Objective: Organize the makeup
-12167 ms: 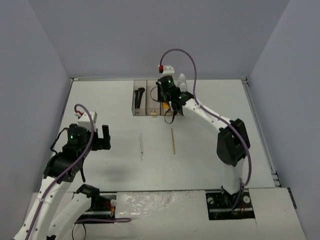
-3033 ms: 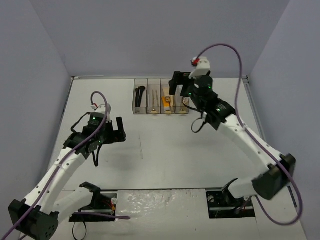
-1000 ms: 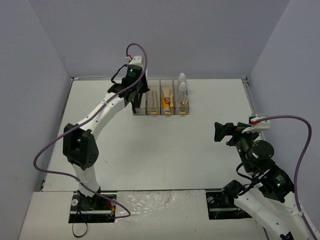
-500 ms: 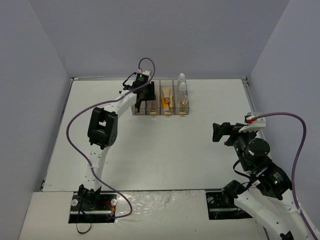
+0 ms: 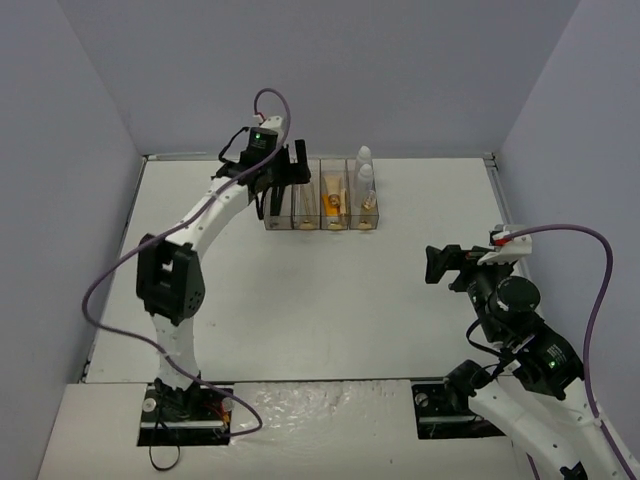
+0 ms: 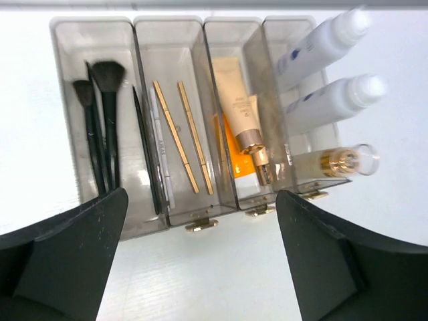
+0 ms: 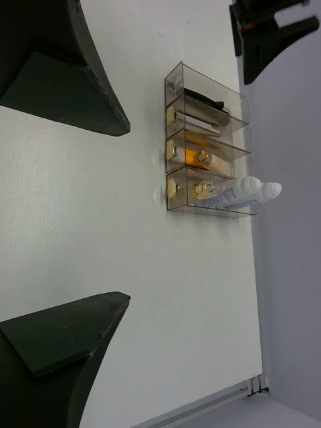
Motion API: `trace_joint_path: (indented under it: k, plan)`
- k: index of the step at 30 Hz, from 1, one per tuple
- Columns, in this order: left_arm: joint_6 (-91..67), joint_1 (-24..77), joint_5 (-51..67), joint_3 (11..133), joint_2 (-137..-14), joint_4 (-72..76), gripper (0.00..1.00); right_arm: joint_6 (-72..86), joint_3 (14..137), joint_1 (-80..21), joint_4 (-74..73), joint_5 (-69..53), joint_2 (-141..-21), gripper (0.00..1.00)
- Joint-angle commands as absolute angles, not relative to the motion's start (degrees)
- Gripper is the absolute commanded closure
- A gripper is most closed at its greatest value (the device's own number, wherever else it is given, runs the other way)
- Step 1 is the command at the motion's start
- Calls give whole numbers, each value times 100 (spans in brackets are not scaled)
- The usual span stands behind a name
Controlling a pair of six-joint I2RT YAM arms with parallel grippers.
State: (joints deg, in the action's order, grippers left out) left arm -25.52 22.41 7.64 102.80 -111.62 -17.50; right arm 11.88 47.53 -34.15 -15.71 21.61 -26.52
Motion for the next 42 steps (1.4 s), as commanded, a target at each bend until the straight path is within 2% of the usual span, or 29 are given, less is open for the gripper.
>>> trace_joint_path:
  k: [1,10,18,28,42]
  plan:
    - [-2074,2199,96,9765,-8962,-1836,5,1135,4967,-3428,-1384,2388,-2629,0]
    - [-1228,2155,-1819,7428,-5331,-3061,3,1047,4967,-3435,-1509,2580,-2438,0]
    - [-1303,2153,-2405,6093,-3073,-4092,3,1005,4901,-3428,-1529,2582,-2534,0]
    - [-1678,2153,-2224,4940,-2154,-4105,3,1002,4808,-3428,-1529,2523,-2558,0]
    - [-1638,2136,-2227,4811,-2252,-3997,3,1002,4772,-3428,-1521,2646,-2568,0]
